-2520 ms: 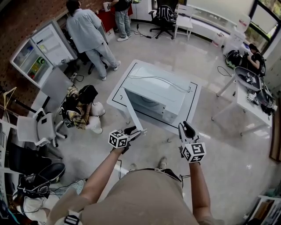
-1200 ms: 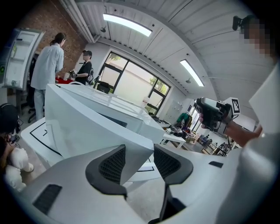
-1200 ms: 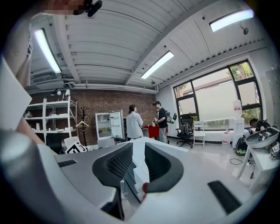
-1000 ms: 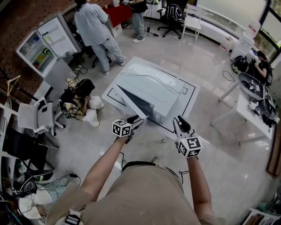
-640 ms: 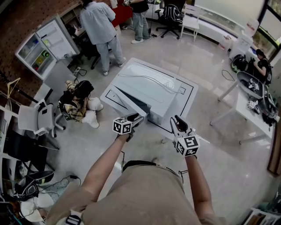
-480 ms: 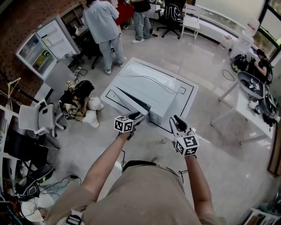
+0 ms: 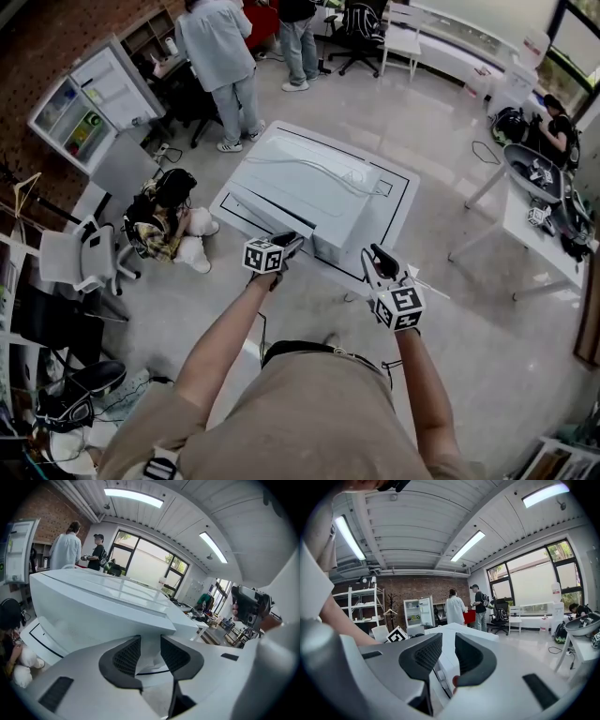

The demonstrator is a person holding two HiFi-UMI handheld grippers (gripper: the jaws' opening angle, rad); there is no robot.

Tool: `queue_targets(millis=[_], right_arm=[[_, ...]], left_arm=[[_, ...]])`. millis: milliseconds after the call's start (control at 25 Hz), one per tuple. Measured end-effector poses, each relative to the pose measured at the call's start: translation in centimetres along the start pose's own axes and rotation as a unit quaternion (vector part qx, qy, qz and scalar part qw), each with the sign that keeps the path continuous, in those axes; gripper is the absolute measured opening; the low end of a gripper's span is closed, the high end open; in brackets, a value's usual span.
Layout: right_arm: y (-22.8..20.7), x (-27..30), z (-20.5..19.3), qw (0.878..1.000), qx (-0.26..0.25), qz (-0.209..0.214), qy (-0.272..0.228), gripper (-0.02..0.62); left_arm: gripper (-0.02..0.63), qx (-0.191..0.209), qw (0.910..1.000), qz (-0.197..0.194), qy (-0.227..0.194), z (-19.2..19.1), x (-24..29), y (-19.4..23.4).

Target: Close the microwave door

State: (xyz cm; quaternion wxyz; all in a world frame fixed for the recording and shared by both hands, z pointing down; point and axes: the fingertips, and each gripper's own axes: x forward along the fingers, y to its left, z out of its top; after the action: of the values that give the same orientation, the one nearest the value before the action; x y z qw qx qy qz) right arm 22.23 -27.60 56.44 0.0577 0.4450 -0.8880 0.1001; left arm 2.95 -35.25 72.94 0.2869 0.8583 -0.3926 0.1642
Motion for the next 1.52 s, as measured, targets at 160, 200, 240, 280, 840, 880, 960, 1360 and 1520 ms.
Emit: queue_targets(millis=[160,200,240,280,840,880,960,1360,1520], right_arm=[[-0.6,0.0,-0.3,1.000,0.003,-0.003,0.002,0.086],[-0.6,0.0,-0.4,1.000,0.004,-0.003,0.003,0.086],[-0.6,0.0,-0.5,1.000,0.004,-0.003,0.004,0.086],[-0.6,0.0,-0.5,1.000,0.005,-0.002,0.005,0.086],[1.2,0.6,-1.0,0.999,-0.009,0.024,0.022,0.086],[1.2,0.5,-1.0,0.999,-0.009,0.024,0.021,0.086],[1.2,0.3,-1.1,0.999,-0.009,0.022,0.022,0.086],[1.5,-0.2,-1.3,1.000,-0.012,0.002,0.021,0.086],[1.6,0.1,-0.8,1.000,-0.015,-0.015,0.019,0.086]], left_arm=[[0.141,0.002,1.0000,0.004,-0.002,0.1,0.1,0.1],[0.141,0.004,1.0000,0.006,-0.001,0.1,0.1,0.1],[0.141,0.005,1.0000,0.008,-0.002,0.1,0.1,0.0],[0.141,0.005,0.9999,0.009,-0.004,0.1,0.1,0.0],[0.109,-0.002,0.9998,0.012,-0.018,1.1,0.9,-0.7],[0.109,0.000,0.9997,0.006,-0.023,1.1,0.6,-1.1],[0.109,0.006,0.9995,-0.002,-0.031,1.2,-0.2,-1.8],[0.109,0.034,0.9936,-0.022,-0.106,4.9,-7.2,-3.8],[0.109,0.054,0.9901,-0.029,-0.126,6.6,-10.5,-4.1]])
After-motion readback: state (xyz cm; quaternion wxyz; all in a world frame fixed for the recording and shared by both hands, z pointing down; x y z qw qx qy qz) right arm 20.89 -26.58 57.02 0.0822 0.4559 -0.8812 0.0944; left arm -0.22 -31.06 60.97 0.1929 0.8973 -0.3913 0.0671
